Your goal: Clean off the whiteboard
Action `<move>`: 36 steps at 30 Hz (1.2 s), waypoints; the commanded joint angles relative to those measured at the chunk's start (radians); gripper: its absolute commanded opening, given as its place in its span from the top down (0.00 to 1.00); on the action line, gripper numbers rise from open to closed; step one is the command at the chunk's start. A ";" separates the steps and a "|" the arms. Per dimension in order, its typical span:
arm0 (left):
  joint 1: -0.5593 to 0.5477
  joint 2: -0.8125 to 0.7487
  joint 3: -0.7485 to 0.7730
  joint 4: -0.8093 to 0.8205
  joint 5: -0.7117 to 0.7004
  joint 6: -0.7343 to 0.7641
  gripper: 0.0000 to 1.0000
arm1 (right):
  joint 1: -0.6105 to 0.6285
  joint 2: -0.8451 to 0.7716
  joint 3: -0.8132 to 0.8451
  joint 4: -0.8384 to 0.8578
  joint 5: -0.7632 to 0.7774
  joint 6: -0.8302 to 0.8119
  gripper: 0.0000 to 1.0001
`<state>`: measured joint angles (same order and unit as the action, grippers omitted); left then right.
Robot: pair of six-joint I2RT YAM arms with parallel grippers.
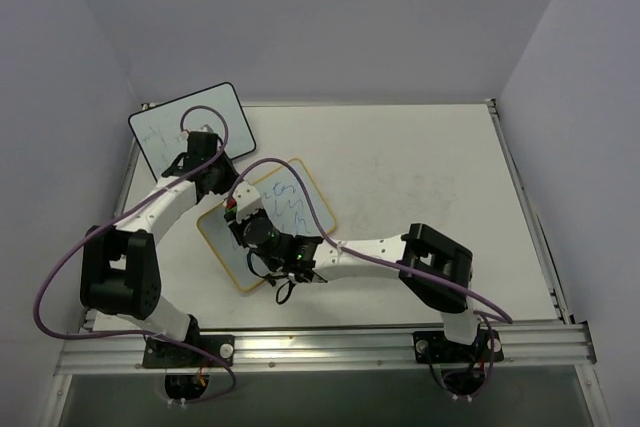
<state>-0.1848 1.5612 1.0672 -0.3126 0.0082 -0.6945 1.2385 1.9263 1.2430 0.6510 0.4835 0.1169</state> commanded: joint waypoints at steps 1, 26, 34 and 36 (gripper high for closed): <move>-0.013 0.013 0.048 0.018 0.001 0.021 0.71 | 0.022 0.028 0.056 0.070 0.030 -0.036 0.90; -0.059 0.020 0.065 0.004 0.022 0.062 0.77 | 0.015 0.105 0.098 0.038 0.135 -0.046 0.90; -0.068 0.020 0.062 0.001 0.022 0.067 0.78 | -0.019 0.071 0.056 0.039 0.147 -0.022 0.90; -0.068 0.020 0.062 0.001 0.022 0.067 0.78 | -0.031 0.065 0.043 0.038 0.150 -0.016 0.90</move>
<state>-0.2417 1.5810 1.0874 -0.3168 0.0250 -0.6449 1.2442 2.0251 1.3121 0.6842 0.5652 0.0872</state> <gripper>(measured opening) 0.225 0.287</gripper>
